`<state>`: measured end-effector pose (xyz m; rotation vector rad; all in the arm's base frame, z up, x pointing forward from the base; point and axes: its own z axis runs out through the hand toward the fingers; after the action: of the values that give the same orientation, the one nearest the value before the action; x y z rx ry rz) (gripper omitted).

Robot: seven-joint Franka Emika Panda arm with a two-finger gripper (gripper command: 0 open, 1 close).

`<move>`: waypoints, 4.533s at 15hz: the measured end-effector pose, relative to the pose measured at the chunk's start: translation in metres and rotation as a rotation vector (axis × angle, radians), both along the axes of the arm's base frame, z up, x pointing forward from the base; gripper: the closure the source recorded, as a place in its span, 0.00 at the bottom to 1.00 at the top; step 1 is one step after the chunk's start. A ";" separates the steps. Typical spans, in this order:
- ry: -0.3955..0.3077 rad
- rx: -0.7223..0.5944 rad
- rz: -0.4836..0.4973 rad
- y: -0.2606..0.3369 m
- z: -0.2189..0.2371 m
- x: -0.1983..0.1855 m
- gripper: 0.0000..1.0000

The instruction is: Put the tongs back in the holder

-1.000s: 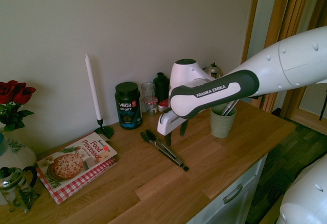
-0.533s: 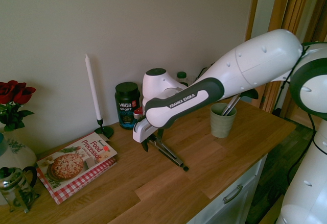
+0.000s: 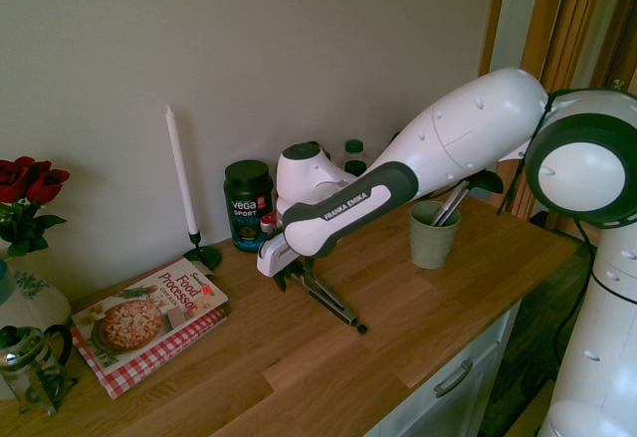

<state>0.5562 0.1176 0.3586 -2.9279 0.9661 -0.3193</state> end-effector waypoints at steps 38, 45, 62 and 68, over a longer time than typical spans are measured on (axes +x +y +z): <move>-0.200 0.135 -0.113 -0.065 0.230 -0.051 1.00; -0.305 0.063 -0.251 -0.186 0.386 -0.133 1.00; -0.216 0.097 -0.409 -0.318 0.188 -0.162 0.00; -0.208 0.113 -0.400 -0.317 0.174 -0.156 0.00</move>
<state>0.4006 -0.1989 0.5326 -2.5216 1.4730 -0.5494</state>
